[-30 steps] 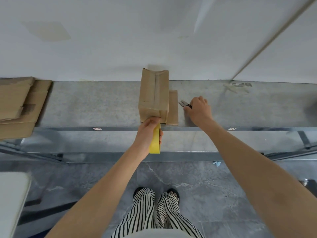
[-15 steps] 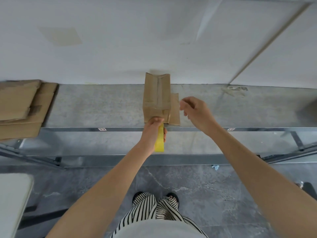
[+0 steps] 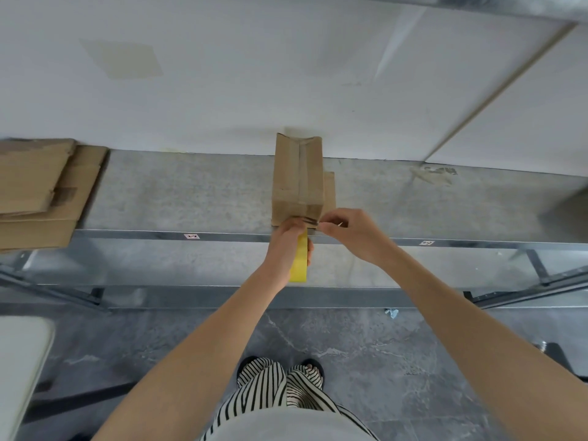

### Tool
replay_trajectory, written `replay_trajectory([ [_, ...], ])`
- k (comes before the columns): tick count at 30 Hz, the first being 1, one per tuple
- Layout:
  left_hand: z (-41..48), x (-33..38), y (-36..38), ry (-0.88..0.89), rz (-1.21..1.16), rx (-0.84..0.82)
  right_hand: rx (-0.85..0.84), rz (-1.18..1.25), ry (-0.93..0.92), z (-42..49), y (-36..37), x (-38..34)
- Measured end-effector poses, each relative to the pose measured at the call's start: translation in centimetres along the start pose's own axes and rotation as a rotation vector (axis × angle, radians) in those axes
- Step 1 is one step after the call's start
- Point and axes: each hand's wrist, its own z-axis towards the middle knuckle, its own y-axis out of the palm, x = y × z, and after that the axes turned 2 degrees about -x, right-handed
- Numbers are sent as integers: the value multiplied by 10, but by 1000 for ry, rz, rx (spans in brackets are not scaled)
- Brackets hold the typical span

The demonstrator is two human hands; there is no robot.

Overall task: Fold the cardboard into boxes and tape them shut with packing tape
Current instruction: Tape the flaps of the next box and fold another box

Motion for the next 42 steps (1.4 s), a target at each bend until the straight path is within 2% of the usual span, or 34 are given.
replay_trajectory([
  [9, -1, 2, -2, -6, 1, -8, -36, 70, 16, -2, -10, 0],
  [26, -2, 4, 0, 1, 2, -9, 6, 6, 24, 15, 5, 0],
  [30, 1, 3, -2, -10, -11, -9, 13, 81, 32, 14, -8, 5],
  [34, 1, 3, -2, 1, -12, -10, 12, -5, 55, 17, -30, 27],
  [40, 2, 2, 1, -7, -39, 14, 305, -175, 120, 38, -35, 62],
  [42, 2, 2, 1, -19, -64, 25, 332, -299, 111, 44, -29, 67],
])
